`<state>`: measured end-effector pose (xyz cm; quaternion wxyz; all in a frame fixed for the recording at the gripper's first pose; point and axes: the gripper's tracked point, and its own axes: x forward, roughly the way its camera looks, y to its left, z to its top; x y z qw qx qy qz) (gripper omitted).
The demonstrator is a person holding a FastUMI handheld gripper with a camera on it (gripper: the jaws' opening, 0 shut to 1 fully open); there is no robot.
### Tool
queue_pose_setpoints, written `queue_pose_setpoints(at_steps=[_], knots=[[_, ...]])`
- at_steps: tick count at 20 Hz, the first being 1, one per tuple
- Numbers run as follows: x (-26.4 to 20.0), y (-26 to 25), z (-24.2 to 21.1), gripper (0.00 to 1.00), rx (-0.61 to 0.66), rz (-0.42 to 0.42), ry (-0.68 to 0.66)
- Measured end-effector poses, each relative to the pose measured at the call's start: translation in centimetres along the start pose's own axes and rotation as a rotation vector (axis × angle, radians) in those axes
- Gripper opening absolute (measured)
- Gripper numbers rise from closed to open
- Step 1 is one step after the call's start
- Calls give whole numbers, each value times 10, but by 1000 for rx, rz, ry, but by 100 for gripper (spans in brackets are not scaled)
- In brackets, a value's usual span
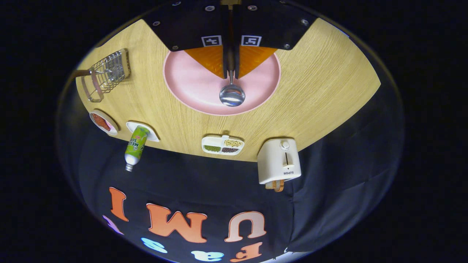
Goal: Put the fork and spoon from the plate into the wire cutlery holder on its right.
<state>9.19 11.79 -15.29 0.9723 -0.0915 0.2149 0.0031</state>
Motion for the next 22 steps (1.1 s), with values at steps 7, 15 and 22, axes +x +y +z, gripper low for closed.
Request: queue_pose_setpoints(at_steps=[7,15,22], knots=[[-43,-49,28,5,9,87,52],[-80,-144,44,5,-35,21,183],[-121,-216,30,5,-65,-82,363]])
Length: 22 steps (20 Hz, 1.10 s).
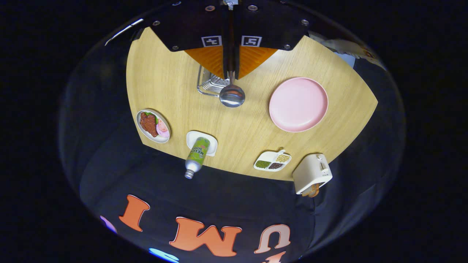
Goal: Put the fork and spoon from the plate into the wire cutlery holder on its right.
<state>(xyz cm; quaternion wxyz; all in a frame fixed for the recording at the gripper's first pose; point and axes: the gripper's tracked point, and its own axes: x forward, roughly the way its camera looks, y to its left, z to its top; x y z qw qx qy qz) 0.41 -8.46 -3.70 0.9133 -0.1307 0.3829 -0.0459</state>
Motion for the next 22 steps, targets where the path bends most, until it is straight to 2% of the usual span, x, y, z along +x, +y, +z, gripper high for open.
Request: queue_pose_setpoints(at_steps=[9,14,22], knots=[[0,-38,-30,5,52,15,190],[14,-30,-29,5,41,56,260],[44,-17,-29,5,17,72,342]])
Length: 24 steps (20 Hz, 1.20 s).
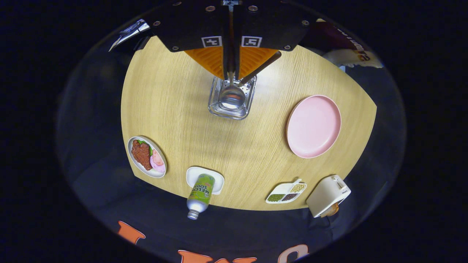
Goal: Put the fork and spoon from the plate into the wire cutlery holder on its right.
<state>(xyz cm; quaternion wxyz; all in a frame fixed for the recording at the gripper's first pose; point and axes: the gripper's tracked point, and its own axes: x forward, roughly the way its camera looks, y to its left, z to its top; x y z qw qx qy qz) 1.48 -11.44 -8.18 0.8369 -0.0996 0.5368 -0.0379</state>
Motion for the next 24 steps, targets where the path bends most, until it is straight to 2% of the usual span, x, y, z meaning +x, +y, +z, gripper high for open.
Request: queue_pose_setpoints(at_steps=[3,6,8,10,12,13,15,19,21,24], knots=[[14,8,-3,5,2,13,33],[21,5,1,8,-12,-17,38],[18,7,8,11,10,-11,12],[13,3,12,20,21,-24,-15],[8,-1,17,42,38,-37,-48],[6,-2,18,65,44,-42,-63],[-3,-4,24,100,54,-45,-110],[-34,-22,46,100,111,-74,-261],[-59,-31,62,100,139,-99,-392],[-98,-35,74,100,210,-93,-585]])
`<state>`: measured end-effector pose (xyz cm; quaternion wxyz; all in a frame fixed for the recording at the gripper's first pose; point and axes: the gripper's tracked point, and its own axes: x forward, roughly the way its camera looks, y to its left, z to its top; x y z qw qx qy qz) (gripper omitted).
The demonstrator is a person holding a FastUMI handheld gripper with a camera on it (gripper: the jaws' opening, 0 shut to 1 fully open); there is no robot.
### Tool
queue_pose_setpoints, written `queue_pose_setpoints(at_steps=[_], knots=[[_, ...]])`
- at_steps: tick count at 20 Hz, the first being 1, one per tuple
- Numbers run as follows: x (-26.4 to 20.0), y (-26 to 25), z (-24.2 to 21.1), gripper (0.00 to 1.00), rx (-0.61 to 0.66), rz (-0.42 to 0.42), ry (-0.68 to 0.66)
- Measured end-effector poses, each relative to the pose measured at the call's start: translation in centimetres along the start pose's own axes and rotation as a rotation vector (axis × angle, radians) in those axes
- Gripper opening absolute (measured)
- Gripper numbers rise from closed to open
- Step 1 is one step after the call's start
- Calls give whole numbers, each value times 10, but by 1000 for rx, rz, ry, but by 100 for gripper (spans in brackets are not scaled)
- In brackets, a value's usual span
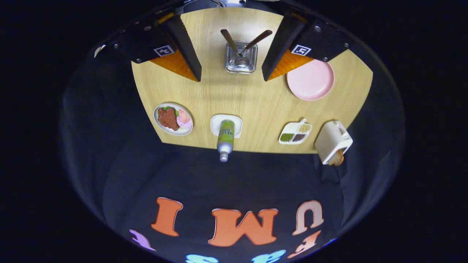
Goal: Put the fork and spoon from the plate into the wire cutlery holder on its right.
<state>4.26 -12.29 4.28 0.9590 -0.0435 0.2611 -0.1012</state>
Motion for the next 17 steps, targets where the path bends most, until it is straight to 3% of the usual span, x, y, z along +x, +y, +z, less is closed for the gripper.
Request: queue_pose_setpoints(at_steps=[4,8,10,17], knots=[[-39,-21,26,100,19,-87,-234],[-87,-14,32,99,100,-27,-415],[-105,-24,35,99,118,-47,-501],[-138,-33,17,99,120,-58,-565]])
